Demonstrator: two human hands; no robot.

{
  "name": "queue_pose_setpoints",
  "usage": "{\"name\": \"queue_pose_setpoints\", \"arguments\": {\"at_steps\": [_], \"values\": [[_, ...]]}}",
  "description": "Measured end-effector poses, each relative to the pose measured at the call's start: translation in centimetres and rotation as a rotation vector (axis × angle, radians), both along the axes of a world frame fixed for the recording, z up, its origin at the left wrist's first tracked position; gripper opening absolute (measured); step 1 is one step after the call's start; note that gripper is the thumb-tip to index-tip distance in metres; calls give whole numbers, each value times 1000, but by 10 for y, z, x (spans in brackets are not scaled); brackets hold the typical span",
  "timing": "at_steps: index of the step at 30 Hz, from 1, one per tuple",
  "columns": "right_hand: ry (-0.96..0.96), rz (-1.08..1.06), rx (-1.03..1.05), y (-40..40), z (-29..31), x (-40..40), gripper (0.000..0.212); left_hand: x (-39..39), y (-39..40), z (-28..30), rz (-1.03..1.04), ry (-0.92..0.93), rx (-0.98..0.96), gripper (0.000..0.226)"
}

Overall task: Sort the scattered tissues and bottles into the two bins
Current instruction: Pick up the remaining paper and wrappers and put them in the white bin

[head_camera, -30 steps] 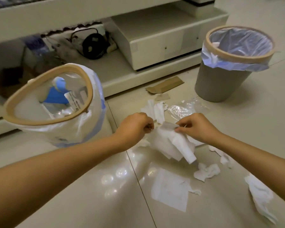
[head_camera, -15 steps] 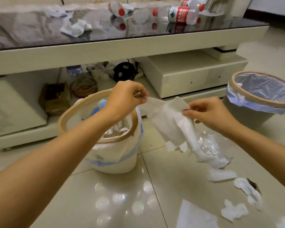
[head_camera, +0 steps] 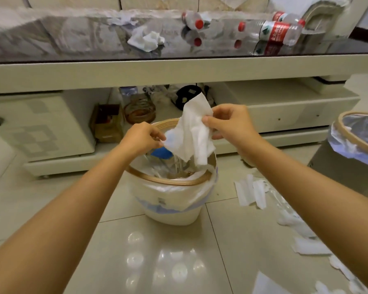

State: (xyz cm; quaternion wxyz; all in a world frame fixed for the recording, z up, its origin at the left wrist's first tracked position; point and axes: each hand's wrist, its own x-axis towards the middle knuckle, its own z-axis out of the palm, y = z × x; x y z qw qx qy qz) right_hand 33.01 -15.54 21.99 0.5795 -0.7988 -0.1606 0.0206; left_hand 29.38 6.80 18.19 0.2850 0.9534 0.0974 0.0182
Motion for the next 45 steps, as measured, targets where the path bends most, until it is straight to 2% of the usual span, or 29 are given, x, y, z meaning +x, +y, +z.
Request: {"name": "queue_pose_setpoints", "arguments": {"at_steps": [3, 6, 11, 14, 19, 25, 27, 32, 35, 37, 41, 45], "values": [[54, -27, 89, 20, -1, 4, 11, -4, 7, 0, -29, 31, -53, 25], [113, -42, 146, 38, -2, 10, 10, -10, 17, 1, 64, -87, -144, 25], [150, -53, -14, 53, -24, 10, 17, -17, 26, 0, 178, -194, -262, 26], [145, -37, -43, 51, -35, 8, 17, -18, 22, -3, 120, -207, -287, 27], [12, 73, -200, 36, -38, 3, 16, -12, 1, -4, 53, -175, -265, 22], [-4, 54, -212, -11, -44, 0, 8, -1, -65, 2, -123, -199, -346, 17], [24, 70, -237, -35, -47, 1, 9, 6, -94, -2, -212, -157, -395, 19], [69, 9, -337, -104, -63, -1, 7, 23, -172, -21, -282, -79, -485, 22], [120, -71, -404, -156, -86, -1, 8, 35, -222, -42, -443, 122, -415, 32], [172, -120, -460, -196, -104, -1, 3, 47, -252, -62, -480, 256, -310, 41], [264, -276, -522, -268, -137, -4, 7, 75, -294, -118, -414, 373, -144, 58], [319, -379, -527, -321, -167, -13, 8, 97, -319, -186, -213, 496, -131, 86]]}}
